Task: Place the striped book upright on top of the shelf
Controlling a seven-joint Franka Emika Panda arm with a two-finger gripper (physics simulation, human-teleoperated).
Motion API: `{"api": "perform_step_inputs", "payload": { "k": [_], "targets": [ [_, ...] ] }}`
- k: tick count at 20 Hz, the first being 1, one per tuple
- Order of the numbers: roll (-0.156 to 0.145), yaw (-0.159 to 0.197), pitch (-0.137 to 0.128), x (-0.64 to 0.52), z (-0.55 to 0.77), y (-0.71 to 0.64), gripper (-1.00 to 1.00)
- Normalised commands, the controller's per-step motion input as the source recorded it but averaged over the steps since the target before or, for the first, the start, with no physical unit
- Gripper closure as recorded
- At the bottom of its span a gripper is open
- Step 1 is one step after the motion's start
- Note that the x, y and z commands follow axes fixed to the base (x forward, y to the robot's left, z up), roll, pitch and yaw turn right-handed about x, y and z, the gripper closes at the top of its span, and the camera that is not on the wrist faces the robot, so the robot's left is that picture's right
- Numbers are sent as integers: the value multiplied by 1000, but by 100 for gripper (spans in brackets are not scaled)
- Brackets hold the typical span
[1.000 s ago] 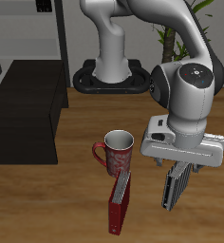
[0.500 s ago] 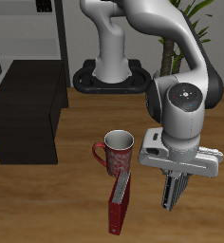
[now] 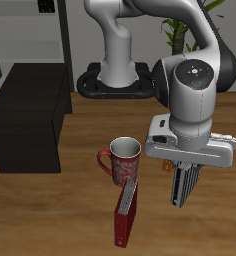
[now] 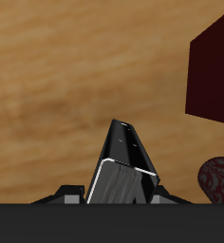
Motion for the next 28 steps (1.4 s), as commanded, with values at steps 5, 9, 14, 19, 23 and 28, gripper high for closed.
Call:
{"api": "perform_step_inputs", "payload": {
  "k": [5, 9, 14, 19, 23, 28],
  "targets": [
    [72, 78, 6, -270, 729, -104, 100],
    [90, 80, 48, -448, 815, -379, 100],
    [48, 49, 44, -393, 546, -409, 100],
    [-14, 30, 20, -507, 628, -726, 100],
    [-10, -9, 2, -209, 285, -324, 100],
    [-37, 9, -45, -342, 457, -612, 100]
  ]
}}
